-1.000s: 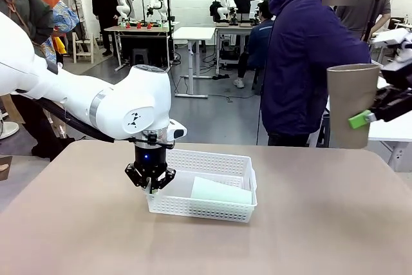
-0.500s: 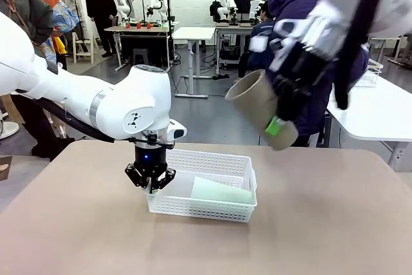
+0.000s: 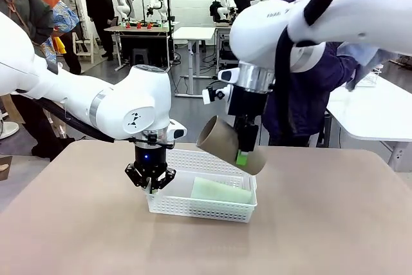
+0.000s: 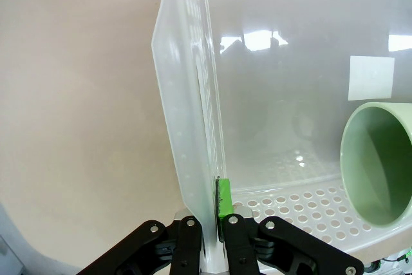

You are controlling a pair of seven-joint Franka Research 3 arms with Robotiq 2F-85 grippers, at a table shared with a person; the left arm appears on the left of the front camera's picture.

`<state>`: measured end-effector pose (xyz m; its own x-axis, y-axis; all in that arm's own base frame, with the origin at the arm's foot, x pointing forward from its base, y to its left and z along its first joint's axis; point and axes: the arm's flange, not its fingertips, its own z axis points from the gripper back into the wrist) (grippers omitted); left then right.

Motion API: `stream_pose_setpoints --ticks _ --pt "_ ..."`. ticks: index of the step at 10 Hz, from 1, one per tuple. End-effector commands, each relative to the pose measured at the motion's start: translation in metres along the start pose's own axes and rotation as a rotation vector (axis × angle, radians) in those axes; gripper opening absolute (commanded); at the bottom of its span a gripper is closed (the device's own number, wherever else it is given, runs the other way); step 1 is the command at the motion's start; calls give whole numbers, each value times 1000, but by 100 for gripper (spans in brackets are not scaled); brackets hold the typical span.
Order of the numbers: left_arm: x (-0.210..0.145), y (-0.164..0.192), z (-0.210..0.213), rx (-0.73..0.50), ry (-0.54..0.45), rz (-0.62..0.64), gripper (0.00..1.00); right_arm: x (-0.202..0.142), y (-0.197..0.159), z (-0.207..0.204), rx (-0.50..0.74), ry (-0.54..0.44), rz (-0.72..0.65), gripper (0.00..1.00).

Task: Clean and organize the cups into the basket.
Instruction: Pick up the Reusable plastic cup from the right side of the table and stack it inside the Organizing basket in the center of the table.

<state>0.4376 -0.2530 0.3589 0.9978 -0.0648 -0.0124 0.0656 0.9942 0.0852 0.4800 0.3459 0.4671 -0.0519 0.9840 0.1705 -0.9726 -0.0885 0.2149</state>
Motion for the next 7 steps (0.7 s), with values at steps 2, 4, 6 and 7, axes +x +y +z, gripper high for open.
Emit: stream_pose_setpoints --ticks 2,4,6,7 --pt "-1 -1 -2 17 -5 2 0 7 -21 -23 -39 -38 11 81" --pt "-1 -1 -2 17 -5 2 0 0 -32 -41 -38 -91 22 81" --pt "-1 -1 -2 17 -5 2 0 -9 -38 -54 -46 -136 38 81" --pt "-1 -1 -2 17 -5 2 0 -13 -40 -60 -56 -154 51 81"
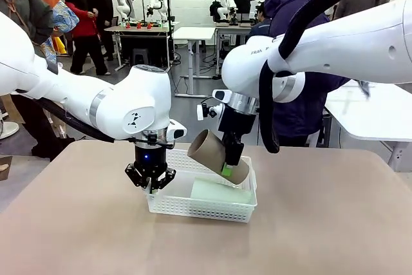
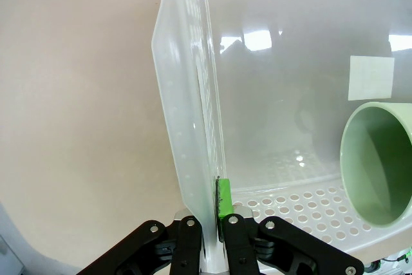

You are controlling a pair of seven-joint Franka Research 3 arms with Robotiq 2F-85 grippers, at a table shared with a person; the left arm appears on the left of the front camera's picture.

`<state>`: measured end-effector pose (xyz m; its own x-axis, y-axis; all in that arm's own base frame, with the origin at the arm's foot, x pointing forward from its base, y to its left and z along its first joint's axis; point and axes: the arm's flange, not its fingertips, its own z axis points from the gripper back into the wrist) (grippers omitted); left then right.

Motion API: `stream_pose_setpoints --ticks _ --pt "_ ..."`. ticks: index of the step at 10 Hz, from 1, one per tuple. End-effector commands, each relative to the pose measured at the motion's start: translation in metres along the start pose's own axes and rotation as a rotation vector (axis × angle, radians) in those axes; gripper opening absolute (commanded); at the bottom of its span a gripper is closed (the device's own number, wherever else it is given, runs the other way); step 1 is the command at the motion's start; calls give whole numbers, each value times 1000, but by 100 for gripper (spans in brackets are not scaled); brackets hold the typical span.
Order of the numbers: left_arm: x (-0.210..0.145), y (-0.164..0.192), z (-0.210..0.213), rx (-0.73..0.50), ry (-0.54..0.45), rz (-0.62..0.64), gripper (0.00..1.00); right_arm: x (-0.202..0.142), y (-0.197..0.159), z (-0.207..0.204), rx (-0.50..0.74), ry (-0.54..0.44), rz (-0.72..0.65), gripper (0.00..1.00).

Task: Clean and organize the cups into the basket.
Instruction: Pick up the Reusable plastic cup from the right side of the table and stack it inside the Organizing basket in the center of the table.

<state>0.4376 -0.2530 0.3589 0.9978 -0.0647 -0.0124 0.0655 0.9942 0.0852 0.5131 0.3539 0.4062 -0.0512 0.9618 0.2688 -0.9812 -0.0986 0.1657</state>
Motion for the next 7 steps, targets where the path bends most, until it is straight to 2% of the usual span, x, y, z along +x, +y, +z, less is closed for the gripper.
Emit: stream_pose_setpoints --ticks 1,7 --pt "-1 -1 -2 17 -5 1 0 -16 3 -12 -18 -78 33 81" --pt "-1 -1 -2 17 -5 1 0 -33 -8 -37 10 -81 27 81"
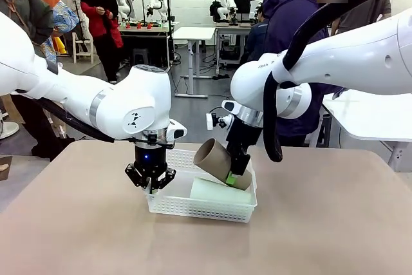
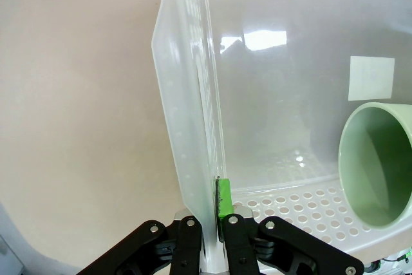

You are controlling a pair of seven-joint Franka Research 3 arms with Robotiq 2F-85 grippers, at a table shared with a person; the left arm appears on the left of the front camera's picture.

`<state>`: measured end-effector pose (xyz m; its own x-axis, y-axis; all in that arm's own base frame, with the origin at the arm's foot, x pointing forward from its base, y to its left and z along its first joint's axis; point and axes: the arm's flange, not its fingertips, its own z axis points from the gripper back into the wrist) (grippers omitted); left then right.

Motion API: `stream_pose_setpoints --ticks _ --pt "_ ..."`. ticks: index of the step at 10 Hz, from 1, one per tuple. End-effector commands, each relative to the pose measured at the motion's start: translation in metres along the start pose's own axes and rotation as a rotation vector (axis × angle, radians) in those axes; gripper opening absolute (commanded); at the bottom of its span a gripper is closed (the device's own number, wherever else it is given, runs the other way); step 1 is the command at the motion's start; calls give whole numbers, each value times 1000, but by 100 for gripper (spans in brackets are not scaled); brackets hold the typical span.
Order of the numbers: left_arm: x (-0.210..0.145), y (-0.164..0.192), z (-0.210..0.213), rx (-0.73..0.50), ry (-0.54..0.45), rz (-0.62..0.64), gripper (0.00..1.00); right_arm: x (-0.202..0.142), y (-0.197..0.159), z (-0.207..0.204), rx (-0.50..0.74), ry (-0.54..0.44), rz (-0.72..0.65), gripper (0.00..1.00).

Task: Clean and organize the cups into the basket.
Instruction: Pick up the Reusable plastic cup from the right side of the table and stack it inside the Organizing basket in the center of the table.

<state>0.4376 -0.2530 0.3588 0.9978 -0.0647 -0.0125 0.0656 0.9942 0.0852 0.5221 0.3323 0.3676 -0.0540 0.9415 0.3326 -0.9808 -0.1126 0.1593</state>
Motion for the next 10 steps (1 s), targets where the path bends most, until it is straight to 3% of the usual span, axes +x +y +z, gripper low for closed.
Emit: stream_pose_setpoints --ticks 1,2,4,10 --pt "-1 -1 -2 17 -5 2 0 -2 5 -7 14 -13 7 81" --pt "-1 -1 -2 17 -5 2 0 -2 6 -5 17 -10 4 84" --pt "-1 -1 -2 17 -5 2 0 -1 7 -3 23 -4 -6 100" --pt "-1 -1 -2 17 -5 2 0 -2 12 22 -13 -50 -16 100"
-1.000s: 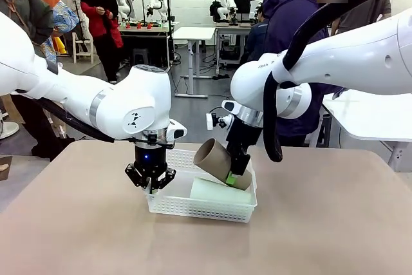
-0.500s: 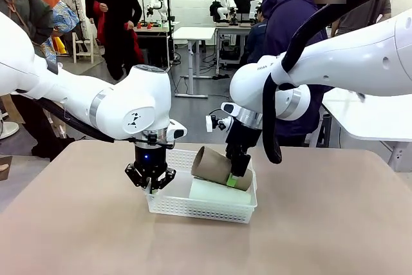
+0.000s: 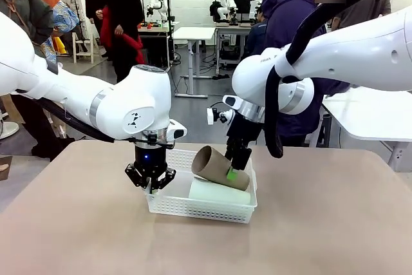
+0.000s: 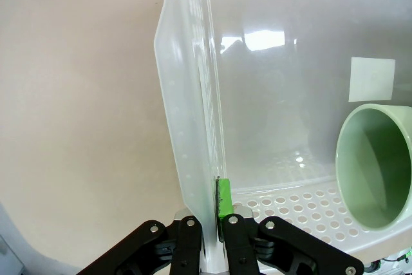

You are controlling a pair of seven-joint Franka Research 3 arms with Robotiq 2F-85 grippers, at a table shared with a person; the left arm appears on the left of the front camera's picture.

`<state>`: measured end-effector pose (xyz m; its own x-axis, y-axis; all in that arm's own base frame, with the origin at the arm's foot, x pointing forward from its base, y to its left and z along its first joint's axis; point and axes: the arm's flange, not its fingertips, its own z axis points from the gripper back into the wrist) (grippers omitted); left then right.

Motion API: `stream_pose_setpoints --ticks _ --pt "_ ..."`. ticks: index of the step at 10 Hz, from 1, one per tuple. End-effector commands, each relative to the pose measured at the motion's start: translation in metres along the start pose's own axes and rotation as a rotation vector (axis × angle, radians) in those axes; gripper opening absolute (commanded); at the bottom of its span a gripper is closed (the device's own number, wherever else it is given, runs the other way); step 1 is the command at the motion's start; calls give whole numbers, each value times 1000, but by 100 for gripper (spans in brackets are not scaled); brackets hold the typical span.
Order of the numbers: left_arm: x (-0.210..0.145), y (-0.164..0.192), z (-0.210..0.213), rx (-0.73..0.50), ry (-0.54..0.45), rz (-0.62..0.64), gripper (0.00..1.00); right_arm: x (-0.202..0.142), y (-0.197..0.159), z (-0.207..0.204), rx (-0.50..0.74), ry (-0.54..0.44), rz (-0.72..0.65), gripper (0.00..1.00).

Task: Clean and organize the cups into the basket.
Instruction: Pick up the Reusable plastic cup from the right side of the table and stack it inside the Organizing basket in the center of the table.

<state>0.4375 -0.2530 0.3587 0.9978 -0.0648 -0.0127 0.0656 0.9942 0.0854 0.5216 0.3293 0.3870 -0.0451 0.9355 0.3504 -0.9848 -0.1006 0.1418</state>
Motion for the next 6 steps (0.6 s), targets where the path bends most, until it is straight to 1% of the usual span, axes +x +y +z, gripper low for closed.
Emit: stream_pose_setpoints --ticks 1,6 --pt "-1 -1 -2 17 -6 2 0 -6 8 5 7 -32 -14 100" --pt "-1 -1 -2 17 -6 2 0 -9 9 9 -2 -45 -21 100"
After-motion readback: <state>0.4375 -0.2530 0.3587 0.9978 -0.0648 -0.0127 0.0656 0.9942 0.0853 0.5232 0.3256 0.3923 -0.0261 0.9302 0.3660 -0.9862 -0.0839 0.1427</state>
